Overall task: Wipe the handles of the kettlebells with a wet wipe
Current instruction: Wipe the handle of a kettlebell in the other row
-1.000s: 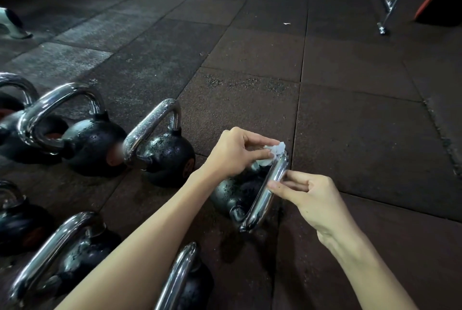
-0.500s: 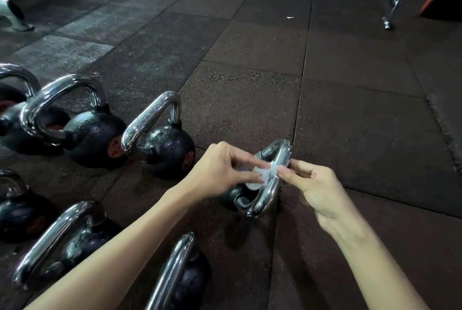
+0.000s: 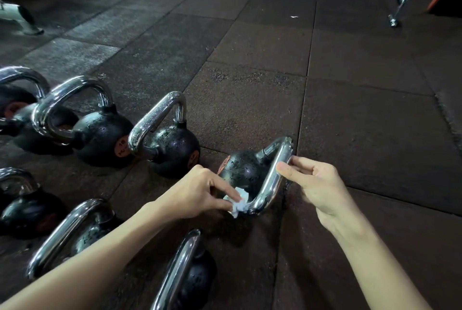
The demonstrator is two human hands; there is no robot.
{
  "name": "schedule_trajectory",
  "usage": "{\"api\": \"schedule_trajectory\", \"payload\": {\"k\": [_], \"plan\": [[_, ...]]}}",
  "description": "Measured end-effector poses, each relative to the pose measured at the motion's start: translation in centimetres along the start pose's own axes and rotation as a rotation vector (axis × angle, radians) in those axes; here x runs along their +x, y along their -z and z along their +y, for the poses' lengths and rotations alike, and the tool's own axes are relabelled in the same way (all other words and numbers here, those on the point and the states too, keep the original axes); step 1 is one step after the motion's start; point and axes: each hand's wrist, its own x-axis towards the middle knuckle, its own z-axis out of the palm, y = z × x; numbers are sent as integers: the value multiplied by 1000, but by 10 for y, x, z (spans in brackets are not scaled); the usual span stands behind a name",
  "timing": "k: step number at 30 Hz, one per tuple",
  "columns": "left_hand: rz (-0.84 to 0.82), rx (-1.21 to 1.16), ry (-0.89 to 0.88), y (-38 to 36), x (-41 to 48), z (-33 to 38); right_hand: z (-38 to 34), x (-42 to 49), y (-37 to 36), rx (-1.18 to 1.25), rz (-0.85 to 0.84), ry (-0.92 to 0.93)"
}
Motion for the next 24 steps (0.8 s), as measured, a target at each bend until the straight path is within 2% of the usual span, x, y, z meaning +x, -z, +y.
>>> {"api": "schedule_trajectory", "payload": {"k": [4, 10, 14, 17, 19, 22, 24], "plan": [[-8, 17, -52, 3, 4, 0, -2, -1, -5, -4, -3, -1], [43, 34, 45, 0, 10, -7, -5, -2, -12, 3, 19, 15], [-7, 175, 15, 15, 8, 0, -7, -4, -21, -27, -2, 55], [100, 182, 75, 35, 0, 2, -12, 2, -38, -50, 20, 80], [241, 91, 128, 49, -4, -1, -14, 13, -59, -78, 55, 85], [454, -230, 236, 68, -8, 0, -17, 32, -97, -132, 117, 82], [524, -392, 273, 74, -10, 8, -24, 42, -113, -139, 183, 70]]}}
